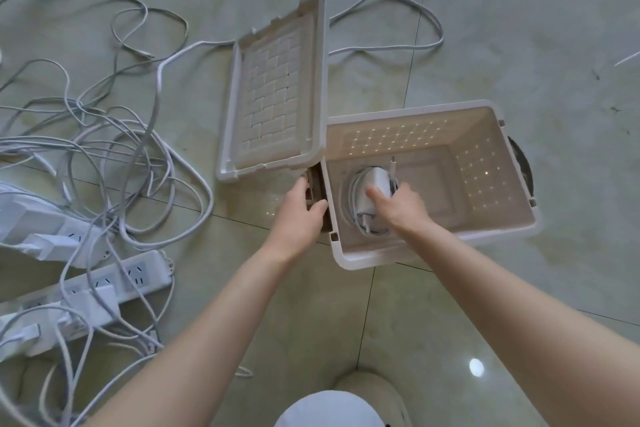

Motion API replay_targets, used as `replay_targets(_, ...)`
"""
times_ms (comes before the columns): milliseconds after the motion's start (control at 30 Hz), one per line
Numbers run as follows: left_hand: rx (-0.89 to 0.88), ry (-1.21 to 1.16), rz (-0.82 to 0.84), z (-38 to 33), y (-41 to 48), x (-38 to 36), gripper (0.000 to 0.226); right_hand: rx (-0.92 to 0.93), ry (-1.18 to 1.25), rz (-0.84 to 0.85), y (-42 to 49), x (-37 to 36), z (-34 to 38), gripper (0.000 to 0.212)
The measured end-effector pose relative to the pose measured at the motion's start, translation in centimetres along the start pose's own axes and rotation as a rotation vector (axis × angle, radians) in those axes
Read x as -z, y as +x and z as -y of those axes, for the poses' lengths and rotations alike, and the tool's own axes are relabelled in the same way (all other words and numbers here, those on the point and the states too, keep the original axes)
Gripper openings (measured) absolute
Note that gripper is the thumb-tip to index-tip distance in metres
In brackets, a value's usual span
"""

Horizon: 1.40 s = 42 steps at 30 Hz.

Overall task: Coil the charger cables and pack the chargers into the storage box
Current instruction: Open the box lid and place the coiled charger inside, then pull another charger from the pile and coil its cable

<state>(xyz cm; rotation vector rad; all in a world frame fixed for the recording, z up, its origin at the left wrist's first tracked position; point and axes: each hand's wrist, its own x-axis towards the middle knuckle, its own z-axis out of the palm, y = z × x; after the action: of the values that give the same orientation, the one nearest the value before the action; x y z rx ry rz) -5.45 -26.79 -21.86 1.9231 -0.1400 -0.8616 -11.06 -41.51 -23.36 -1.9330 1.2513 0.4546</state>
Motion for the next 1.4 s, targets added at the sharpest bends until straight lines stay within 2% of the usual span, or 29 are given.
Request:
replay_targets(133,0.002,-0.001,-0.028,-0.5,1.3,-0.1,0.024,0.088,0.016,-0.095,-0.2,-1.2,0.8,0.071)
replay_targets(233,-0.031,0.028,-0.049,-1.0,1.9,0.1,0.009,0.08,-0.013,-0.066,0.3,-1.4,1.1,0.068)
replay_targets(333,-0.061,0.113,-0.027,-1.5,1.8,0.2,0.032,0.113,-0.268,-0.036,0.8,-1.6,1.1,0.064)
replay_targets(400,-0.085,0.204,-0.017,-1.6,1.4,0.0,0.033,0.156,-0.345,-0.052,0.8,-1.8,1.1,0.059)
replay_targets(500,-0.073,0.259,-0.059,-1.9,1.3,-0.4,0.026,0.186,-0.297,-0.083,0.6,-2.3,1.2,0.056)
replay_targets(600,-0.066,0.315,-0.071,-1.9,1.6,-0.6,0.037,0.174,-0.164,-0.105,0.4,-2.7,1.4,0.053)
replay_targets(700,-0.106,0.373,-0.045,-1.7,1.3,-0.4,0.039,0.198,0.0,-0.142,0.0,-2.6,1.2,0.049)
replay_targets(800,-0.146,0.402,-0.006,-1.1,1.1,0.2,0.041,0.296,0.091,-0.207,-0.7,-2.2,1.3,0.043)
replay_targets(900,-0.219,0.463,0.087,-1.0,0.1,1.3,0.054,0.462,0.078,-0.345,-1.8,-2.0,2.6,0.032)
replay_targets(1000,-0.353,0.855,0.12,-0.4,-1.7,3.1,0.062,0.692,0.062,-0.431,-3.6,-2.4,5.0,0.029)
replay_targets(1067,-0.436,1.024,0.038,0.7,-3.5,5.3,0.063,0.86,-0.003,-0.45,-5.0,-3.4,6.6,0.029)
replay_targets(1167,-0.496,0.993,-0.17,3.7,-6.7,10.1,0.057,1.066,-0.121,-0.376,-6.7,-6.0,8.3,0.032)
replay_targets(1400,-0.142,0.893,-0.555,10.5,-12.9,23.6,0.03,1.291,-0.217,0.045,-12.0,-14.2,10.7,0.028)
